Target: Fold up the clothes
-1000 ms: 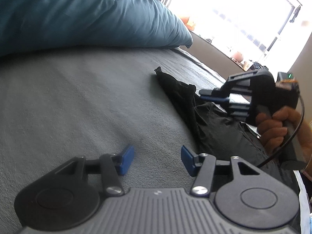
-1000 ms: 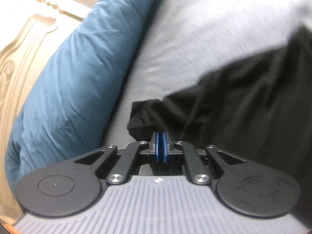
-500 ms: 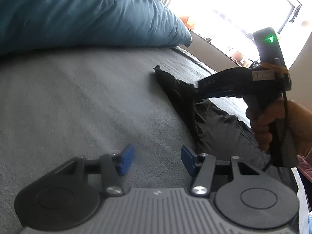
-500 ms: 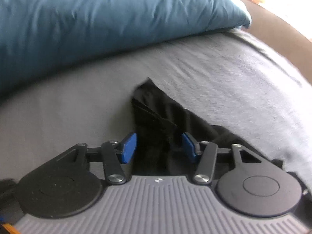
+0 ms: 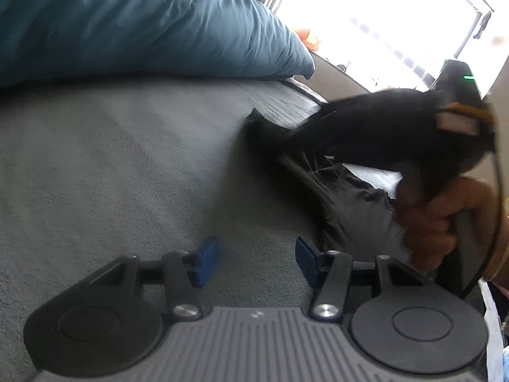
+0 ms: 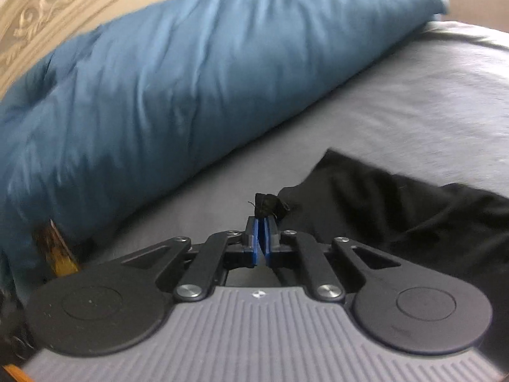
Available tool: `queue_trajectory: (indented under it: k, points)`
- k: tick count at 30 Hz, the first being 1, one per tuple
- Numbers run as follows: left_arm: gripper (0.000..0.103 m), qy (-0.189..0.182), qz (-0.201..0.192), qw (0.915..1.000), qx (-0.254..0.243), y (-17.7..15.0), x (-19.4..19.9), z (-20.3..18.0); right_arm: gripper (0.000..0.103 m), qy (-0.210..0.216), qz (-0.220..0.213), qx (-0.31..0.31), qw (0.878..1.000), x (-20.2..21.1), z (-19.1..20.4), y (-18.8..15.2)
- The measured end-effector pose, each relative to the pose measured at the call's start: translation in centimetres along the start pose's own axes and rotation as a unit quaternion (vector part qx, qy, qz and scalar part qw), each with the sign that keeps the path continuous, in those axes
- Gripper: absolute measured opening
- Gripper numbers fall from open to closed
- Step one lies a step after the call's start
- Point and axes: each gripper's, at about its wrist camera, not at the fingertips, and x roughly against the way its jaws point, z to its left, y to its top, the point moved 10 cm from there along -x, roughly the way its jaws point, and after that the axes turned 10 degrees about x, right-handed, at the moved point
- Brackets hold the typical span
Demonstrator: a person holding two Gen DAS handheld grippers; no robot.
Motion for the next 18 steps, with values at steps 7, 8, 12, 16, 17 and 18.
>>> queue_trajectory:
  k: [7, 8, 12, 16, 17, 18]
  points:
    - [0.055, -0.015, -0.012, 0.9998, -0.012, 0.5, 0.0, -0.9, 0.021, 0.047, 0.055, -0.020, 0.997, -3.0, 0.4, -1.9]
    - [0.055, -0.019, -0.015, 0.9996, -0.013, 0.9, -0.1, -1.2, 0.023, 0.059, 0.044, -0.030, 0.997, -2.4, 0.4, -1.3]
    - [0.055, -0.051, -0.022, 0.9984, -0.014, 2.4, -0.8, -3.1, 0.025, 0.020, -0.020, -0.040, 0.999, 2.0, -2.8, 2.0]
    - [0.055, -0.063, -0.018, 0.9975, -0.027, 4.1, -4.0, -5.1, 0.025, -0.083, -0.042, -0.064, 0.994, 5.2, -7.8, 3.5]
    - [0.055, -0.058, -0.014, 0.9978, -0.031, 4.3, -5.2, -5.2, 0.025, -0.107, -0.039, -0.068, 0.991, 5.6, -8.9, 3.6]
    - [0.055, -0.052, -0.010, 0.9980, -0.035, 4.5, -6.4, -5.4, 0.025, -0.126, -0.035, -0.069, 0.989, 5.7, -9.7, 3.8]
